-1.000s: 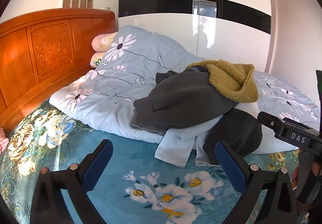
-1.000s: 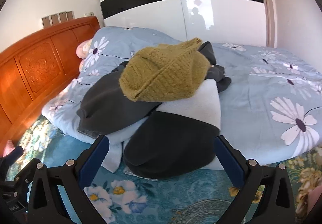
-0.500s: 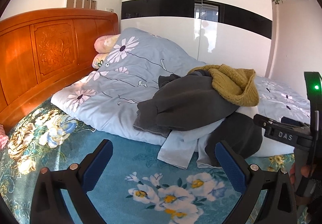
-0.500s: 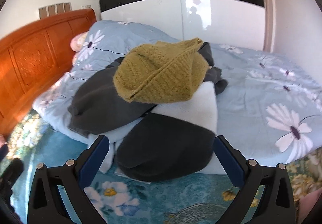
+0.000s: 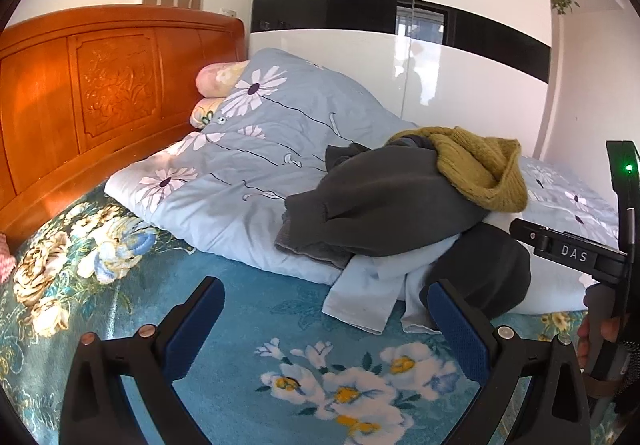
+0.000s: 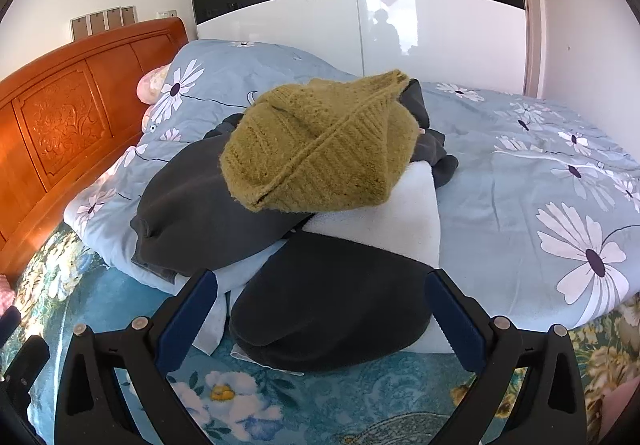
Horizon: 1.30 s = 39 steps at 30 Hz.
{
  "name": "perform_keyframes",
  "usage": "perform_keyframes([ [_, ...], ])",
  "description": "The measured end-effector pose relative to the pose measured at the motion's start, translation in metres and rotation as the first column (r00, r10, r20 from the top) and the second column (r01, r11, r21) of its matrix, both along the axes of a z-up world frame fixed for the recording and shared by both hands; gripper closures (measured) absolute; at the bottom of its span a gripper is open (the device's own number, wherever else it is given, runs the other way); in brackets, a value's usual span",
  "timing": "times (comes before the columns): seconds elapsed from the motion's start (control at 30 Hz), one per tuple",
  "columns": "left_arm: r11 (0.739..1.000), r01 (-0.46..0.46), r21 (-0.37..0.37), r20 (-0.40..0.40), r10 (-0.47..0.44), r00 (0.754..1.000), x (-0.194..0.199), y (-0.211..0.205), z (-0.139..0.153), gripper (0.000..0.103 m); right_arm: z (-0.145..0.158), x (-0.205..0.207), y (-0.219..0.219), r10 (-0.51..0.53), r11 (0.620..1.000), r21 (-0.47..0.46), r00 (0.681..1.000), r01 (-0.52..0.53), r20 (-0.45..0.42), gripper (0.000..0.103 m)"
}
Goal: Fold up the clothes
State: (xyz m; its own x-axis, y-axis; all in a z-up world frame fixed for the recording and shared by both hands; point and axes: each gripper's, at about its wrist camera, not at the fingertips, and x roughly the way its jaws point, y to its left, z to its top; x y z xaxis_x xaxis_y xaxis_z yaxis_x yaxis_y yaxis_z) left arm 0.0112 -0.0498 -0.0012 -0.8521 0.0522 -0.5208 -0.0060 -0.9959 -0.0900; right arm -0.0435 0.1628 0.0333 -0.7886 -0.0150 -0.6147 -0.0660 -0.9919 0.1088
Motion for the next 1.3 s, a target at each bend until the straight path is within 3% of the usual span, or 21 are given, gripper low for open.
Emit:
perform_keyframes([
  [0.4, 1.0, 0.021, 0.014, -0.03, -0.02, 0.999, 0.004, -0.01, -0.002, 0.0, 0.01, -0.033, 0.018, -0.014, 0.991, -0.134, 1.0, 0.011, -0.021, 0.0],
  [0.57, 0.993, 0.047, -0.112, -0.009, -0.049, 0.999, 0.007, -0.002, -0.007, 0.0, 0.019, -0.064, 0.022, -0.037, 0.989, -0.145, 0.999, 0.034, -0.023, 0.002],
  [0.67, 0.986, 0.021, -0.168, -0.018, -0.024, 1.0, 0.011, -0.003, -0.009, 0.0, 0.018, -0.083, 0.025, -0.047, 0.977, -0.209, 0.999, 0.046, 0.001, 0.014],
  [0.73, 0.98, -0.008, -0.197, -0.024, 0.003, 1.0, 0.014, -0.006, -0.01, 0.0, 0.011, -0.093, 0.036, -0.077, 0.954, -0.286, 0.996, 0.087, 0.047, 0.028],
  [0.77, 0.98, -0.014, -0.196, -0.021, 0.01, 1.0, 0.015, -0.01, -0.01, 0.0, 0.005, -0.098, 0.045, -0.093, 0.932, -0.345, 0.993, 0.113, 0.075, 0.032],
  [0.83, 0.98, -0.026, -0.196, -0.016, 0.023, 1.0, 0.017, -0.016, -0.01, 0.0, -0.003, -0.101, 0.064, -0.127, 0.877, -0.451, 0.985, 0.166, 0.114, 0.058],
  [0.9, 0.983, -0.034, -0.179, -0.015, 0.032, 0.999, 0.02, -0.021, -0.01, 0.0, -0.011, -0.097, 0.083, -0.129, 0.81, -0.555, 0.981, 0.189, 0.146, 0.064],
  [0.97, 0.987, -0.039, -0.155, -0.015, 0.037, 0.999, 0.024, -0.026, -0.009, 0.0, -0.007, -0.092, 0.092, -0.118, 0.783, -0.597, 0.984, 0.175, 0.133, 0.071],
  [1.0, 0.988, -0.036, -0.15, -0.015, 0.034, 0.999, 0.027, -0.026, -0.008, 0.0, -0.004, -0.089, 0.096, -0.113, 0.771, -0.615, 0.986, 0.167, 0.126, 0.08],
  [1.3, 0.99, -0.047, -0.131, -0.041, 0.042, 0.998, 0.065, -0.035, 0.016, 0.0, 0.071, -0.024, 0.077, 0.009, 0.797, -0.599, 0.993, -0.077, -0.115, 0.089],
])
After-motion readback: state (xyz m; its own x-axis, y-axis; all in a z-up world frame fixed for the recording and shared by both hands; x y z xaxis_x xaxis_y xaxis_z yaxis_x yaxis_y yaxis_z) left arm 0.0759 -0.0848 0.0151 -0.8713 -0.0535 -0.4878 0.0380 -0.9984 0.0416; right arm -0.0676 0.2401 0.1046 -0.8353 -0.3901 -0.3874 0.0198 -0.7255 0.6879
